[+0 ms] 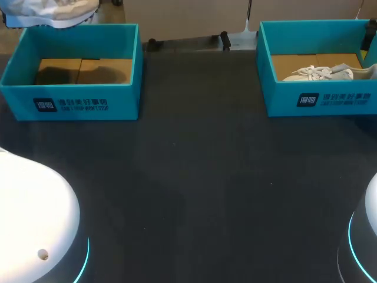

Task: Take the shoe out of the shoebox, open the shoe tongue, remove and reinsert the insole, then place the shoe into the shoebox

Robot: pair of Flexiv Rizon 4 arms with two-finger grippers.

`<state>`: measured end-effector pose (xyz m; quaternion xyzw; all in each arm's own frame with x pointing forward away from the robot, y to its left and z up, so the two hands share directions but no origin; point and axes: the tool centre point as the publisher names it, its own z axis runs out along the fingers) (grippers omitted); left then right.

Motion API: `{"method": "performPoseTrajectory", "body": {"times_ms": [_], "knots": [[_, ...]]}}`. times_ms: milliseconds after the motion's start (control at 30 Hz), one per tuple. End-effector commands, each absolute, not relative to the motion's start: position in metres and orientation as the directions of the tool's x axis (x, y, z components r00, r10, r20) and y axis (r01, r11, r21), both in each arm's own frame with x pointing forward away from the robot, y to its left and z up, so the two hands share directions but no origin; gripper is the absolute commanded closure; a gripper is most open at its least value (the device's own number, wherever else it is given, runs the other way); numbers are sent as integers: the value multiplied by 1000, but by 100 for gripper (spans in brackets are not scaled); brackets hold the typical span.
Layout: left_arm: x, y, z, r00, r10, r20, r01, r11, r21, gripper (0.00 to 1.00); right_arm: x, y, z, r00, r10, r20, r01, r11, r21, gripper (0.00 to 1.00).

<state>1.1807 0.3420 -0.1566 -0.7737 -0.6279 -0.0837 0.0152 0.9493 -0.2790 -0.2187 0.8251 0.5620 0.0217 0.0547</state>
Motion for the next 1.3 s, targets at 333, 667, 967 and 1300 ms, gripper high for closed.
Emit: {"method": "performPoseTrajectory", "body": {"times_ms": [333, 667, 967, 1300], "knots": [[1181, 342, -154, 198, 969, 148, 974, -212, 81, 100, 949, -279, -219, 368, 930, -25, 925, -363, 115, 0], [1137, 312, -134, 142, 967, 210, 980, -166, 105, 100, 949, -279, -219, 368, 930, -25, 925, -363, 115, 0], [1105, 274, -127, 177, 957, 230, 975, -202, 89, 100, 949, -279, -219, 368, 930, -25, 925, -363, 115, 0], [1079, 222, -127, 245, 950, 195, 967, -253, 21, 100, 949, -279, -219, 368, 930, -25, 925, -363, 115, 0]]}}
